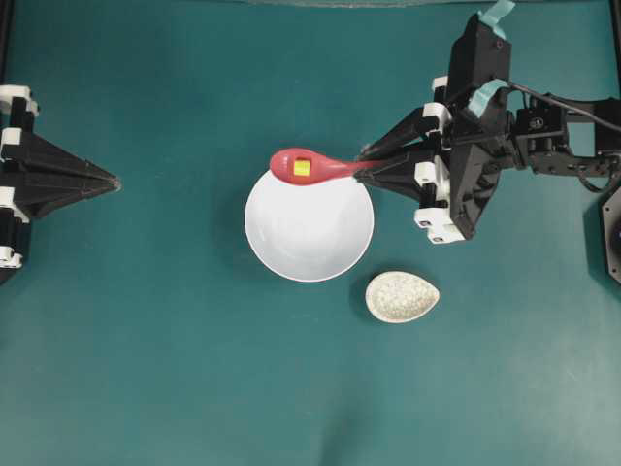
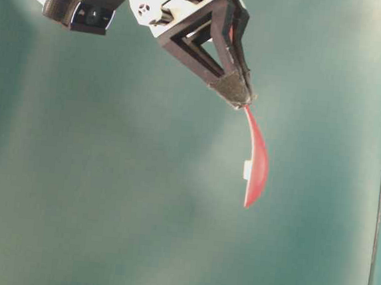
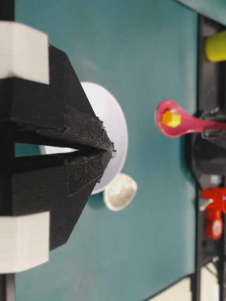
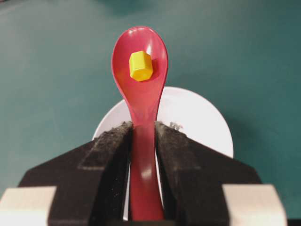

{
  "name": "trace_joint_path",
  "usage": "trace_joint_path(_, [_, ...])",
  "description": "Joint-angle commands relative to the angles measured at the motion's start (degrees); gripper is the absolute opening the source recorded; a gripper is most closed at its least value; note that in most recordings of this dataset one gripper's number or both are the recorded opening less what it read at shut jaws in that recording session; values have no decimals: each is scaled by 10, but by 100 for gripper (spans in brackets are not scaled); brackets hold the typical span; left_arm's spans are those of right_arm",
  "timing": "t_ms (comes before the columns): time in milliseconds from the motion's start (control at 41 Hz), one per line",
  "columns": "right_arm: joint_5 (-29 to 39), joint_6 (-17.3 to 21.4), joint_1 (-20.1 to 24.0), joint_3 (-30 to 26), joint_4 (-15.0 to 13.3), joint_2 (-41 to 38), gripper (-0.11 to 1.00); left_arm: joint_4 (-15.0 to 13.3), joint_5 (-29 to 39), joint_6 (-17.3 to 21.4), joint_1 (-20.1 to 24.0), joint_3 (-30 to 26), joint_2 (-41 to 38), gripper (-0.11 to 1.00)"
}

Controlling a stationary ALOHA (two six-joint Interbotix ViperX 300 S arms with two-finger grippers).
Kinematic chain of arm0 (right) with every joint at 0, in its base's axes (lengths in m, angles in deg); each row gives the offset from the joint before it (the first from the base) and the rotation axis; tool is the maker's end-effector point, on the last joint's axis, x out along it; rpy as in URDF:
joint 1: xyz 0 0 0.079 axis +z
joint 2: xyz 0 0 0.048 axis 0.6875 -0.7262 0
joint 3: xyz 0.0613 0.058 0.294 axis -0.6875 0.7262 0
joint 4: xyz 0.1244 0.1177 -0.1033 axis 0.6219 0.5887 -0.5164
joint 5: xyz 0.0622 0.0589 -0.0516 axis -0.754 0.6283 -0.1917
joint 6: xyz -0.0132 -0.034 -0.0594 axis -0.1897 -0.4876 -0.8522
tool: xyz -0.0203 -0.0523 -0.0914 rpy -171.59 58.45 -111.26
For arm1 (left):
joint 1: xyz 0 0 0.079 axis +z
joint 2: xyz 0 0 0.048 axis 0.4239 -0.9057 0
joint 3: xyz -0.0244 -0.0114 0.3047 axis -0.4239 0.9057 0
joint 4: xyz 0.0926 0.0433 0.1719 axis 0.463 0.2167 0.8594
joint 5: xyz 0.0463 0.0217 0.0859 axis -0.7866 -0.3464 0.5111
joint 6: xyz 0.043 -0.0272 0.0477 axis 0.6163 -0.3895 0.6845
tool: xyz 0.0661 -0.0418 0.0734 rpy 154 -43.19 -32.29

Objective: Scoop the yellow hexagonal prism block from the bowl with a spoon using the right arm.

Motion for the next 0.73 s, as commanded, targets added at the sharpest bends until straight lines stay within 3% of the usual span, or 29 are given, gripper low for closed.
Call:
trace_joint_path(0, [-2,1,1,-7,-1,8,23,2,-4,0,1,-16,-2,-1])
trace_joint_path(707, [-11,2,1,-10,-1,8,23,2,-9,0,1,-16,-1,-1])
